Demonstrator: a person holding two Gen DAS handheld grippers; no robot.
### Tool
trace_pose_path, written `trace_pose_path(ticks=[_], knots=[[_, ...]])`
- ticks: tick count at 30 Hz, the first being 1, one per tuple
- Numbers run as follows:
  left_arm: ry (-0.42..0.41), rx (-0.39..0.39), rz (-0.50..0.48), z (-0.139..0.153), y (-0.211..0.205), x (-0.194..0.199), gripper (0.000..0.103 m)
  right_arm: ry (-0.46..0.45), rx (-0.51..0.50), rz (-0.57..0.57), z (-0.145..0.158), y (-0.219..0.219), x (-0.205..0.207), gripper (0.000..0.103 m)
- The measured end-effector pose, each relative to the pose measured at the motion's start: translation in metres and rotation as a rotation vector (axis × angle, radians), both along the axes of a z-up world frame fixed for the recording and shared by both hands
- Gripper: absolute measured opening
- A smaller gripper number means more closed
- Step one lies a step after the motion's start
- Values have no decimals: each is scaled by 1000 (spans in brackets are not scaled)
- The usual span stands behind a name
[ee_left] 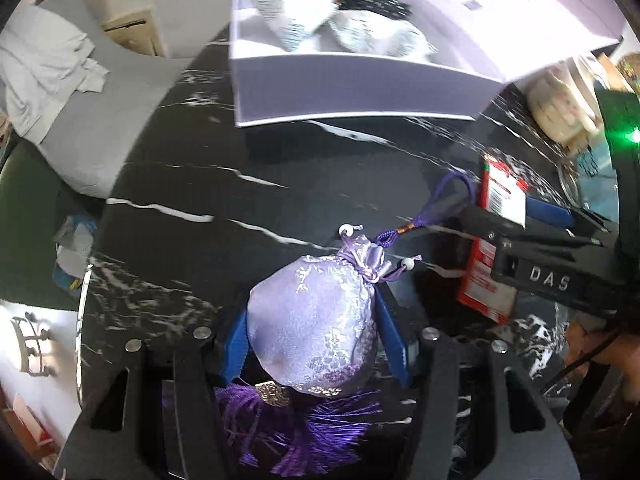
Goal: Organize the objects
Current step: 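Close left tool on purple sachet while right tool grips red snack packet, then lift and carry sachet with left tool into box while right tool carries snack packet there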
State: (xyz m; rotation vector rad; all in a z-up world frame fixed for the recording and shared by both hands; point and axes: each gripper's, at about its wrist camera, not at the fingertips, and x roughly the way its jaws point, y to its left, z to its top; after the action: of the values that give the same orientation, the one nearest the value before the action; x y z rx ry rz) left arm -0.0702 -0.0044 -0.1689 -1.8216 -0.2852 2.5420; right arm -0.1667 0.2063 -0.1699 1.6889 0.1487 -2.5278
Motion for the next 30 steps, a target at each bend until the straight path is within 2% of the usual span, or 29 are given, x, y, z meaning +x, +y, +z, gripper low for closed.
trace_pose_path(ticks=[1,2,6,9,13,20,24,26,28,29,30], knots=[[3,-2,4,0,-4,0,55,18,-4,16,2,-3,3,75],[6,-5,7,0,-6,0,55,33,-3,44,4,-6,6,63],[15,-30,1,-1,-9,-3,55,53,-11,215,5,-26,26,57],[23,-43,-14,-1,-8,-6,55,59,-22,269,6,-26,38,57],[32,-53,-28,-3,-6,-8,55,24,-15,200,8,-10,51,61],[43,-89,-30,-7,5,-16,55,-34,-47,162,10,3,67,62],[50,-106,-30,-8,9,-18,56,-28,11,184,6,1,81,67],[57,-122,-39,-10,12,-18,56,-23,2,178,5,4,84,67],[62,-119,-35,-10,11,-17,56,-25,2,172,6,7,86,64],[62,-121,-36,-10,12,-17,57,-30,4,168,7,10,87,56],[58,-121,-37,-10,12,-17,57,-31,4,157,8,12,87,53]])
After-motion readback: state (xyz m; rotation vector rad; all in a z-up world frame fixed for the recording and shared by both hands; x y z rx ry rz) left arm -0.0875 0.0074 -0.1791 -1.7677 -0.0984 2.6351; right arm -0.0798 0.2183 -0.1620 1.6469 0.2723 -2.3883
